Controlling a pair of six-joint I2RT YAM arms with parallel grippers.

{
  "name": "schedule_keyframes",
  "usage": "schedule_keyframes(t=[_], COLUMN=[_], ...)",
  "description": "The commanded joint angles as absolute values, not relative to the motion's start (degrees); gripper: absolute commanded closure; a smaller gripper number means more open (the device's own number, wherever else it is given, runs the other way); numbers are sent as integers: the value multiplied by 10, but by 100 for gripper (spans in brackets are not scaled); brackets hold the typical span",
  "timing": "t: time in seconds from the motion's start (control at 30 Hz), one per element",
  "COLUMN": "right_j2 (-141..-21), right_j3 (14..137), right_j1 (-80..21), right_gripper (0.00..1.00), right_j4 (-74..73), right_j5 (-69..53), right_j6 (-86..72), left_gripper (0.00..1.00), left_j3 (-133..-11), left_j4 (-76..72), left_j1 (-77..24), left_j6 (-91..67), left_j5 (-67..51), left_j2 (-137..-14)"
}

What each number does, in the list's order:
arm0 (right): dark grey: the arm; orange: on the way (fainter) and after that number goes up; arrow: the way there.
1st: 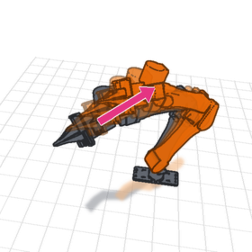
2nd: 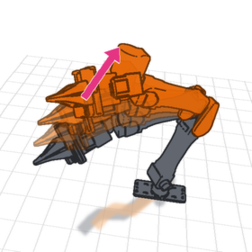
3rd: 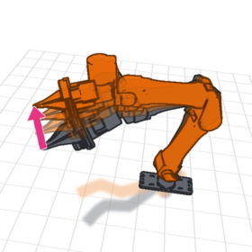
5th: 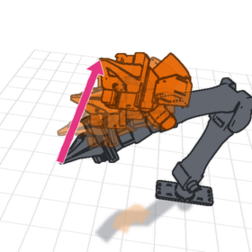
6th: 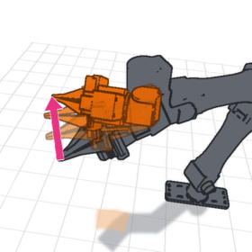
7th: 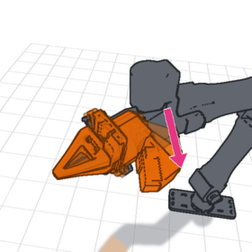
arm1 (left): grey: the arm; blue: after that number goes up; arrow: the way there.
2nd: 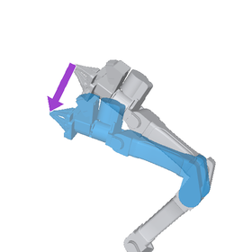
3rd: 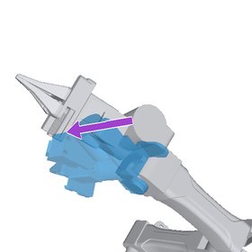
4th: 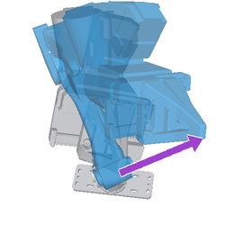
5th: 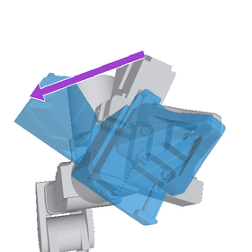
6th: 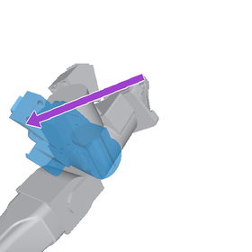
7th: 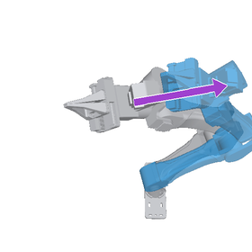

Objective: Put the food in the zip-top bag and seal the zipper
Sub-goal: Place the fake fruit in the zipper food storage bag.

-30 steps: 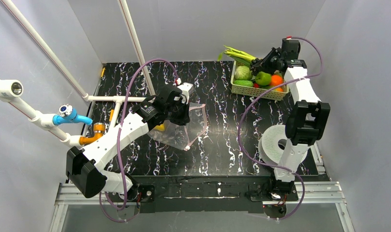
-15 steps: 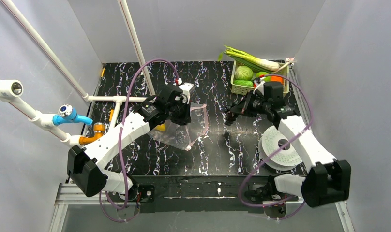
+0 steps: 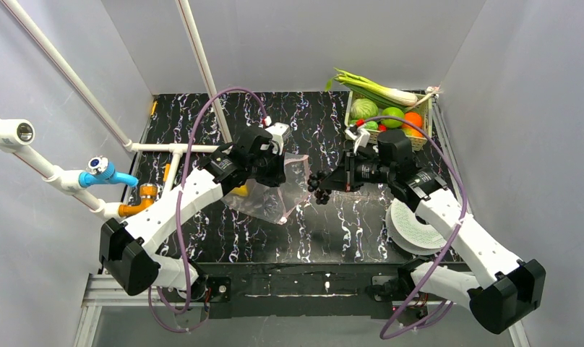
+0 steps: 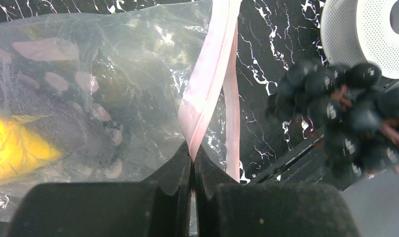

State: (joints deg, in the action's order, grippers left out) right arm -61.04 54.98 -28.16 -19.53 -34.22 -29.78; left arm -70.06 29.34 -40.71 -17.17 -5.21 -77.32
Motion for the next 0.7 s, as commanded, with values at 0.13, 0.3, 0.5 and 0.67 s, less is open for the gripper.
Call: schedule_keyframes(t=[0.13, 0.3, 0.5, 0.67], right_j2=[-600, -636, -697, -732], right_j3=[616, 623, 642, 656], right_j1=[-348, -355, -366, -367], right_gripper=[99, 99, 99, 99], right_j4=[-130, -86, -67, -88], right_j5=[-354, -355, -332, -291], right_j6=[-280, -310, -323, -325], left_gripper=[100, 100, 100, 100], left_j3=[-689, -682, -674, -667], left_j4=[272, 259, 247, 237], left_j1=[-408, -408, -407, -407], left_j6=[-170, -170, -168, -167], left_j5=[-65, -73, -78, -79], left_j2=[-732, -720, -707, -693])
